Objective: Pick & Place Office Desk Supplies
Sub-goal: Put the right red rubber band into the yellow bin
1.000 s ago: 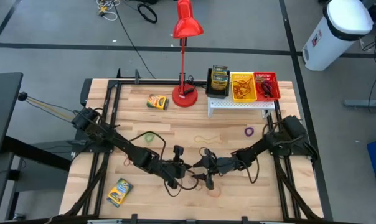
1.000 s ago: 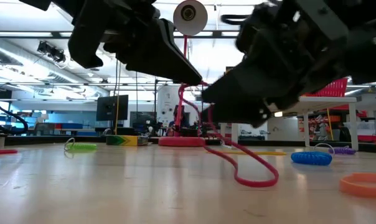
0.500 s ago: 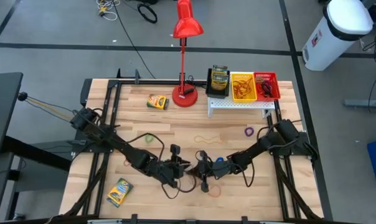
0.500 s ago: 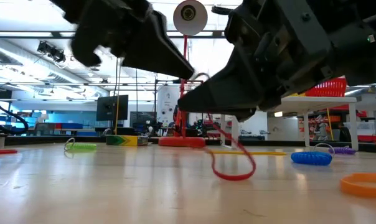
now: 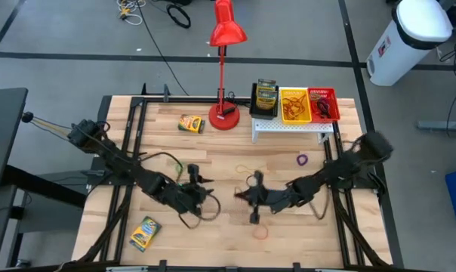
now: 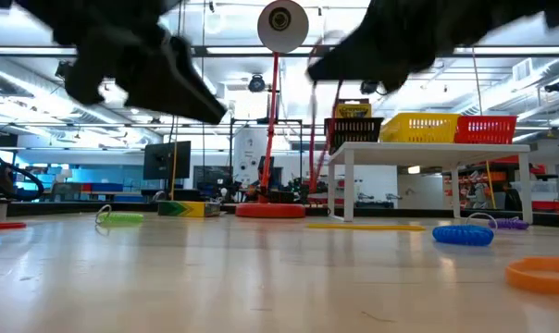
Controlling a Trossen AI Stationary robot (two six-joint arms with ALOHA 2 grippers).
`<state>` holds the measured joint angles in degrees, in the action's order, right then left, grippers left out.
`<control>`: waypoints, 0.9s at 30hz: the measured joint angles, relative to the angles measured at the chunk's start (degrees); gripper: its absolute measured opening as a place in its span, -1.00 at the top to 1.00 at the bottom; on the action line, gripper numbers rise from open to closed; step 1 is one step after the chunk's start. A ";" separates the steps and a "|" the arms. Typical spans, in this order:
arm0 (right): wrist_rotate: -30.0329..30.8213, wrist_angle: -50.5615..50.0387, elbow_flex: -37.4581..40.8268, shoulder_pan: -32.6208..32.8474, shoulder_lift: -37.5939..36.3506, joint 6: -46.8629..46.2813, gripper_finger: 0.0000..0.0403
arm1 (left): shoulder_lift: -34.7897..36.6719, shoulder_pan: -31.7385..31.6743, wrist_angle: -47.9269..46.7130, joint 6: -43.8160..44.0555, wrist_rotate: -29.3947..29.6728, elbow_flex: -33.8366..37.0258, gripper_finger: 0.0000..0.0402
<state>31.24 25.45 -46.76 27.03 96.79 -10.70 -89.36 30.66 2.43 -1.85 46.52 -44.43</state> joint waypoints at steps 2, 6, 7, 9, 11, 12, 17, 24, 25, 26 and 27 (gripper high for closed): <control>3.95 -6.45 0.00 -0.02 -6.24 1.22 0.99 | 2.21 -1.26 6.69 -0.11 0.73 6.11 0.20; 14.14 -20.26 -0.20 -1.18 -19.06 3.10 0.99 | 5.47 -4.89 22.34 0.23 1.76 18.10 0.29; 16.06 -23.40 -0.38 -1.86 -22.44 3.19 0.99 | 5.93 -6.12 27.27 0.17 0.23 20.90 0.31; 19.10 -28.29 -1.11 -4.00 -28.41 3.75 0.99 | 6.58 -8.43 37.86 -0.58 -4.16 26.42 0.35; 21.42 -33.02 -1.85 -7.20 -34.01 4.72 1.00 | 6.68 -10.91 49.03 -1.50 -9.89 31.00 0.39; 22.37 -35.29 -2.31 -9.29 -36.33 5.27 1.00 | 6.76 -12.09 54.08 -1.57 -13.01 32.95 0.42; 22.23 -41.09 -3.97 -23.55 -44.14 8.06 1.00 | 6.76 -16.73 69.94 -0.54 -23.27 38.80 0.54; 9.23 -42.84 -3.98 -47.68 -44.73 10.49 1.00 | 6.76 -19.56 73.88 -0.48 -24.15 40.46 0.59; 5.78 -43.33 -3.98 -50.74 -44.17 9.62 1.00 | 6.76 -19.63 73.88 -0.40 -24.07 40.46 0.59; 2.93 -44.04 -3.98 -53.40 -43.44 8.98 1.00 | 6.76 -19.84 73.88 -0.29 -23.94 40.46 0.59; 0.75 -44.57 -3.98 -55.60 -42.62 7.93 1.00 | 6.76 -19.89 73.88 -0.26 -23.54 40.46 0.59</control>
<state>31.99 -19.12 -50.74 -28.58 54.17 -2.77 -82.61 10.76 76.31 -2.10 22.99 -3.97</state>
